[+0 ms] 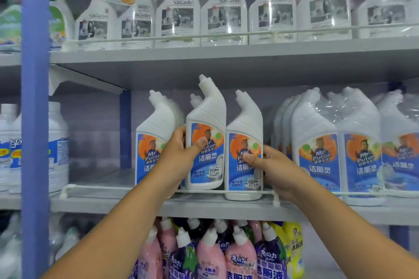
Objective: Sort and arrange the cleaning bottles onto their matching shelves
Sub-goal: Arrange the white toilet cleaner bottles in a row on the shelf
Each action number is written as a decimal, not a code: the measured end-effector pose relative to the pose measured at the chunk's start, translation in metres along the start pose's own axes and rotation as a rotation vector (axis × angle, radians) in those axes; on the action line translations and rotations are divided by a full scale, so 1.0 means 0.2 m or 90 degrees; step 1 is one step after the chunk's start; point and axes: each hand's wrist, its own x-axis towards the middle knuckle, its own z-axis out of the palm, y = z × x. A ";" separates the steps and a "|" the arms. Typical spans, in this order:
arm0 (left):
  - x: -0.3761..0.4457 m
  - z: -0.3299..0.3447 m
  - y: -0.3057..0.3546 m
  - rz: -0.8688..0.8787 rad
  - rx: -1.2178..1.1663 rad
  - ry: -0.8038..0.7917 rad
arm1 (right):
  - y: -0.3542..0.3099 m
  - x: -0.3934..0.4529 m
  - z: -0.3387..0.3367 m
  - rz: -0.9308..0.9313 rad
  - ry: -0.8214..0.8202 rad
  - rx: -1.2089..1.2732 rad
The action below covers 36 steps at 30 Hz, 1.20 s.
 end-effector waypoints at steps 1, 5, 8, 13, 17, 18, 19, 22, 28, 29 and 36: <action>0.00 -0.01 0.00 -0.004 0.008 -0.007 | 0.00 0.00 0.00 0.004 -0.008 0.004; -0.02 -0.03 0.01 -0.069 0.025 -0.075 | 0.00 -0.01 -0.02 0.006 -0.025 0.019; -0.03 -0.02 0.01 -0.071 0.048 -0.047 | 0.00 -0.01 -0.02 0.002 -0.033 0.017; -0.06 0.06 0.07 0.022 0.265 0.081 | 0.01 0.00 -0.02 -0.009 -0.052 0.008; -0.03 0.10 0.20 0.234 0.471 0.145 | 0.02 0.00 -0.02 -0.024 -0.044 -0.013; -0.01 0.11 0.25 0.242 0.455 0.150 | 0.02 0.00 -0.02 -0.025 -0.041 -0.019; 0.03 0.13 0.30 0.233 0.443 0.158 | 0.02 0.00 -0.03 -0.026 -0.039 -0.027; 0.15 0.18 0.40 0.162 0.486 0.164 | 0.03 0.01 -0.03 -0.038 -0.027 -0.068; 0.25 0.20 0.42 0.110 0.597 0.133 | 0.02 -0.01 -0.02 -0.068 -0.037 -0.149; 0.25 0.18 0.43 0.111 0.630 0.130 | 0.02 -0.02 -0.02 -0.073 -0.043 -0.162; 0.27 0.09 0.43 0.127 0.699 0.083 | 0.01 -0.03 0.00 -0.066 -0.068 -0.153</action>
